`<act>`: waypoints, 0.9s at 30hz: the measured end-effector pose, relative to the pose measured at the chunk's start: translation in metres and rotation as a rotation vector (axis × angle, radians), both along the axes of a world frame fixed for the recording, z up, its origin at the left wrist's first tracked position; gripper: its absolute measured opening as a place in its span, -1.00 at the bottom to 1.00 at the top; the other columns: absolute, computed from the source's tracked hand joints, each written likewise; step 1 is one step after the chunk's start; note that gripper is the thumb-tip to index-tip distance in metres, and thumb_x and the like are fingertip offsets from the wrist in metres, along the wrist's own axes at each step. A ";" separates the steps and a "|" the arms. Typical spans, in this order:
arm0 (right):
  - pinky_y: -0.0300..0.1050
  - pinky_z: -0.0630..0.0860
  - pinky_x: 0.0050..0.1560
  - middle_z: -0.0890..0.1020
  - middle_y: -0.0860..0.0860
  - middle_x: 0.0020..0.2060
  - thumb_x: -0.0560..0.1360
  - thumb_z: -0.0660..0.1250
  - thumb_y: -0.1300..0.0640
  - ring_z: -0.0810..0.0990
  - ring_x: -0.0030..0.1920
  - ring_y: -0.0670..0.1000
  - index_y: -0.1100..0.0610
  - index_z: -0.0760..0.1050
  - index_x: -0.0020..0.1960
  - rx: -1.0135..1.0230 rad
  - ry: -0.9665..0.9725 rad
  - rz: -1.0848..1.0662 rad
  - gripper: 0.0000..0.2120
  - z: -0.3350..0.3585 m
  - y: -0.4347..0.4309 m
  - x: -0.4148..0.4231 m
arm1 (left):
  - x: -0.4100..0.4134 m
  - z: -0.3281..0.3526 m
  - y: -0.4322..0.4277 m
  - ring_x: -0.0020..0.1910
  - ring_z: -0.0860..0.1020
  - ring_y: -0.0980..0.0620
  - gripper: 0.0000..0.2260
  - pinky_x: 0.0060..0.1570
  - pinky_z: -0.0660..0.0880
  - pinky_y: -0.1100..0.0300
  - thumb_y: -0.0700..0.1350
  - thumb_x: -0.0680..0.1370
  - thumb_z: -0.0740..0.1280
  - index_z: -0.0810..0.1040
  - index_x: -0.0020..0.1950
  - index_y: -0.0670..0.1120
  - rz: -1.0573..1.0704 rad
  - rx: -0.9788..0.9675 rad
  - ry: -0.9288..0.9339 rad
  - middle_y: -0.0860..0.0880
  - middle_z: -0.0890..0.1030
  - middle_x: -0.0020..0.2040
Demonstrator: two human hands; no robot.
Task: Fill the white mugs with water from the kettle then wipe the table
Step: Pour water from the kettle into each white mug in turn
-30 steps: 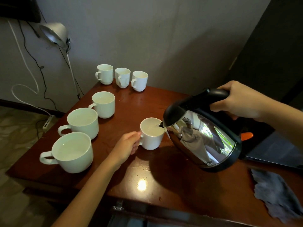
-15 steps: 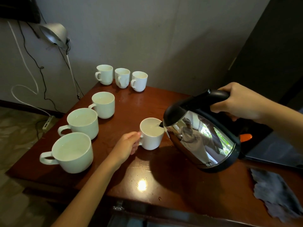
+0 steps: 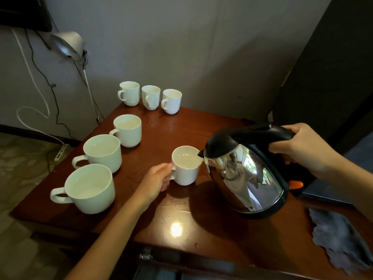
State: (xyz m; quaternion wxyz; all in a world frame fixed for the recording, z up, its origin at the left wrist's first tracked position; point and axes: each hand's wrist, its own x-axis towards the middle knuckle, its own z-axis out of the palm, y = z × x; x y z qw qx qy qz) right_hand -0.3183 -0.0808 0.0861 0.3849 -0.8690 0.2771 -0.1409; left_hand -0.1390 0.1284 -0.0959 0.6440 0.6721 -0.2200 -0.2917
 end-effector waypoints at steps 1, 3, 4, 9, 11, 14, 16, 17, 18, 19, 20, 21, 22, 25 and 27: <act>-0.32 0.34 -0.57 0.48 0.02 -0.55 0.35 0.37 0.37 0.42 -0.59 -0.10 0.23 0.56 -0.22 0.001 -0.016 -0.008 -0.92 -0.003 -0.001 -0.001 | -0.001 0.000 0.000 -0.45 0.21 0.12 -0.70 -0.42 0.17 0.24 -0.08 0.64 0.10 0.31 -0.28 -0.12 0.004 -0.008 0.006 0.06 0.27 -0.46; -0.27 0.34 -0.54 0.47 -0.01 -0.58 0.34 0.38 0.36 0.42 -0.58 -0.09 0.22 0.56 -0.21 -0.004 -0.047 -0.022 -0.92 -0.008 -0.002 -0.004 | -0.002 0.000 0.000 -0.45 0.21 0.12 -0.69 -0.41 0.17 0.24 -0.09 0.64 0.10 0.31 -0.30 -0.11 0.020 -0.029 0.026 0.06 0.27 -0.46; -0.27 0.33 -0.53 0.46 -0.01 -0.59 0.35 0.38 0.36 0.42 -0.58 -0.09 0.22 0.56 -0.21 -0.007 -0.067 -0.028 -0.92 -0.011 -0.002 -0.006 | -0.004 0.000 0.000 -0.44 0.21 0.11 -0.69 -0.40 0.17 0.23 -0.10 0.64 0.10 0.30 -0.31 -0.11 0.030 -0.037 0.033 0.06 0.27 -0.47; -0.27 0.37 -0.47 0.50 0.08 -0.47 0.37 0.37 0.36 0.46 -0.51 -0.07 0.18 0.54 -0.22 0.001 -0.187 -0.038 -0.89 -0.024 -0.001 -0.013 | -0.009 0.002 0.001 -0.43 0.24 0.09 -0.67 -0.37 0.21 0.22 -0.10 0.64 0.11 0.31 -0.33 -0.12 0.104 -0.032 0.047 0.06 0.30 -0.48; -0.32 0.38 -0.49 0.50 0.07 -0.47 0.36 0.36 0.38 0.45 -0.52 -0.14 0.18 0.54 -0.22 -0.002 -0.239 -0.048 -0.88 -0.031 -0.001 -0.012 | -0.007 0.004 0.004 -0.43 0.26 0.09 -0.67 -0.37 0.23 0.22 -0.10 0.64 0.12 0.31 -0.32 -0.13 0.161 -0.026 0.074 0.05 0.32 -0.48; -0.37 0.33 -0.51 0.48 -0.04 -0.53 0.34 0.37 0.40 0.43 -0.53 -0.17 0.18 0.54 -0.26 -0.009 -0.310 -0.075 -0.86 -0.042 -0.001 -0.010 | 0.000 0.006 0.009 -0.42 0.26 0.07 -0.67 -0.36 0.23 0.21 -0.08 0.64 0.12 0.31 -0.31 -0.13 0.261 -0.028 0.061 0.00 0.31 -0.45; -0.37 0.32 -0.50 0.48 -0.03 -0.53 0.34 0.36 0.41 0.43 -0.53 -0.17 0.21 0.54 -0.26 -0.004 -0.329 -0.081 -0.87 -0.045 -0.003 -0.008 | 0.004 0.008 0.010 -0.39 0.26 0.07 -0.68 -0.35 0.22 0.22 -0.08 0.64 0.12 0.30 -0.31 -0.13 0.340 -0.027 0.012 -0.03 0.30 -0.40; -0.38 0.32 -0.51 0.48 -0.03 -0.54 0.34 0.36 0.41 0.43 -0.54 -0.17 0.22 0.54 -0.25 0.001 -0.332 -0.080 -0.87 -0.046 -0.003 -0.006 | 0.006 0.009 0.009 -0.38 0.27 0.08 -0.68 -0.34 0.23 0.23 -0.08 0.64 0.11 0.30 -0.31 -0.12 0.384 -0.030 -0.011 -0.04 0.30 -0.39; -0.38 0.32 -0.51 0.49 -0.03 -0.55 0.34 0.36 0.41 0.43 -0.54 -0.17 0.22 0.54 -0.25 0.003 -0.332 -0.081 -0.88 -0.046 -0.004 -0.006 | 0.009 0.009 0.008 -0.38 0.28 0.09 -0.68 -0.33 0.23 0.24 -0.08 0.64 0.11 0.29 -0.31 -0.11 0.425 -0.033 -0.024 -0.03 0.29 -0.38; -0.37 0.33 -0.51 0.49 -0.03 -0.55 0.34 0.36 0.41 0.43 -0.54 -0.17 0.22 0.54 -0.25 0.005 -0.334 -0.082 -0.88 -0.046 -0.005 -0.005 | 0.013 0.008 0.007 -0.37 0.27 0.09 -0.68 -0.32 0.22 0.24 -0.08 0.64 0.11 0.28 -0.32 -0.10 0.464 -0.036 -0.033 -0.03 0.28 -0.37; -0.33 0.35 -0.48 0.49 0.00 -0.52 0.35 0.36 0.41 0.43 -0.54 -0.16 0.23 0.54 -0.23 0.005 -0.332 -0.081 -0.89 -0.046 -0.005 -0.005 | 0.018 0.008 0.006 -0.37 0.26 0.09 -0.68 -0.32 0.21 0.22 -0.08 0.63 0.11 0.28 -0.32 -0.10 0.498 -0.040 -0.039 -0.03 0.27 -0.37; -0.26 0.37 -0.44 0.49 0.06 -0.49 0.35 0.36 0.40 0.43 -0.53 -0.15 0.24 0.55 -0.22 0.005 -0.325 -0.079 -0.91 -0.046 -0.006 -0.005 | 0.024 0.007 0.005 -0.37 0.24 0.08 -0.69 -0.33 0.19 0.20 -0.07 0.63 0.12 0.27 -0.31 -0.09 0.530 -0.045 -0.040 -0.03 0.25 -0.37; -0.19 0.37 -0.40 0.50 0.10 -0.46 0.35 0.36 0.39 0.44 -0.52 -0.12 0.25 0.55 -0.20 0.008 -0.317 -0.077 -0.92 -0.046 -0.006 -0.006 | 0.029 0.007 0.004 -0.38 0.22 0.07 -0.69 -0.34 0.18 0.18 -0.07 0.62 0.12 0.27 -0.31 -0.08 0.561 -0.050 -0.037 -0.03 0.24 -0.37; -0.09 0.35 -0.35 0.49 0.13 -0.43 0.36 0.36 0.40 0.45 -0.49 -0.08 0.28 0.53 -0.18 0.024 -0.308 -0.084 -0.93 -0.046 -0.006 -0.008 | 0.042 0.005 0.001 -0.39 0.20 0.07 -0.70 -0.35 0.16 0.16 -0.07 0.61 0.13 0.26 -0.33 -0.07 0.616 -0.047 -0.028 -0.03 0.24 -0.38; -0.07 0.37 -0.34 0.50 0.16 -0.41 0.37 0.35 0.40 0.48 -0.44 0.00 0.28 0.53 -0.17 0.032 -0.304 -0.084 -0.93 -0.046 -0.007 -0.010 | 0.046 0.005 -0.001 -0.40 0.21 0.07 -0.69 -0.35 0.17 0.16 -0.08 0.61 0.13 0.26 -0.34 -0.07 0.625 -0.049 -0.030 -0.04 0.25 -0.39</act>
